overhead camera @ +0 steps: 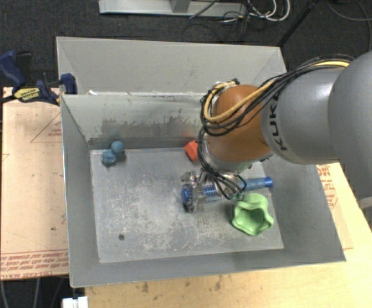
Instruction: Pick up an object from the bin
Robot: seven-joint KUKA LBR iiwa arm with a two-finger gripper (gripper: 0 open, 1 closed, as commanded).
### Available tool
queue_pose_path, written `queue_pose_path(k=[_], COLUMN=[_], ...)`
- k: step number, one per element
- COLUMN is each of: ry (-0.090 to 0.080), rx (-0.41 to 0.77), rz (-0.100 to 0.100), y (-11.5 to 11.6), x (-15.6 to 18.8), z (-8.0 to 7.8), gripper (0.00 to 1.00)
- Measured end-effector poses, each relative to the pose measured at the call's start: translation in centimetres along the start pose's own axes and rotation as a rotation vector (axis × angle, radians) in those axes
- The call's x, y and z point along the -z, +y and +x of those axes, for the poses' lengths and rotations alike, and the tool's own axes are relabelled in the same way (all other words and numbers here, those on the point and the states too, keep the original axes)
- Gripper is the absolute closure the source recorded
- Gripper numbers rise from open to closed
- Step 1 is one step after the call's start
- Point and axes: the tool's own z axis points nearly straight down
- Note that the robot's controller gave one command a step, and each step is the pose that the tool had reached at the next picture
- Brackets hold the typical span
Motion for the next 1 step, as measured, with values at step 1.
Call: queue_pose_path(k=[1], ry=[-0.005], rx=[0.387], rz=[0.001], y=[0.5], x=[5.66], z=[0.06], gripper=[1.0])
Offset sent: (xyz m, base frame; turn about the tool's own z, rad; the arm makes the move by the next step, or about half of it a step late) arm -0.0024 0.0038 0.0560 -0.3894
